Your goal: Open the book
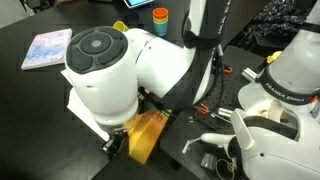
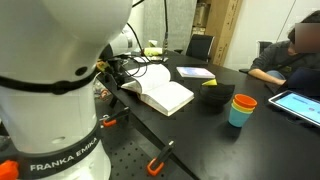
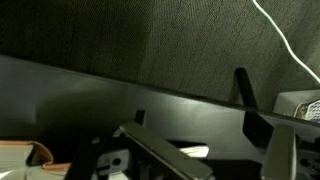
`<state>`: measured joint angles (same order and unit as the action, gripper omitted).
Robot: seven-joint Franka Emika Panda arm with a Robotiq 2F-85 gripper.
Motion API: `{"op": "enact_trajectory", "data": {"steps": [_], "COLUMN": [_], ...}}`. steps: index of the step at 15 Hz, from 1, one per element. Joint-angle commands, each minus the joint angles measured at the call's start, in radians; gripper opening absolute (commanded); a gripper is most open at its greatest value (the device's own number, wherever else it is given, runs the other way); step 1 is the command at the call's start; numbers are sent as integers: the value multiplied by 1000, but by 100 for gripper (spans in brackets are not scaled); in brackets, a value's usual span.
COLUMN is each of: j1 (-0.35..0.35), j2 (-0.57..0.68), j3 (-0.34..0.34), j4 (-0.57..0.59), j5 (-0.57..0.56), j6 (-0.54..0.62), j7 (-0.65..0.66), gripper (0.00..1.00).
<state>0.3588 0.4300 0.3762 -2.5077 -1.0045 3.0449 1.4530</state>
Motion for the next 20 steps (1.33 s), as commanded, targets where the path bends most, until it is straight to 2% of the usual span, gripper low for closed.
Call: {"op": "enact_trajectory", "data": {"steps": [1, 6, 9, 10, 13, 17, 20], "j1": [-66, -119, -137, -50, -16, 12, 9], "j2": [-87, -128, -142, -161, -167, -169, -168], "j3": [93, 113, 99, 5, -63, -120, -139], "j4": [0, 104, 173, 189, 239, 284, 294], "j5": [133, 245, 291, 347, 374, 364, 368], "j6": [-86, -301, -446, -471, -571, -670, -698], "j7": [-154, -326, -400, -449, -495, -506, -515], "gripper": [100, 100, 100, 100, 100, 100, 100]}}
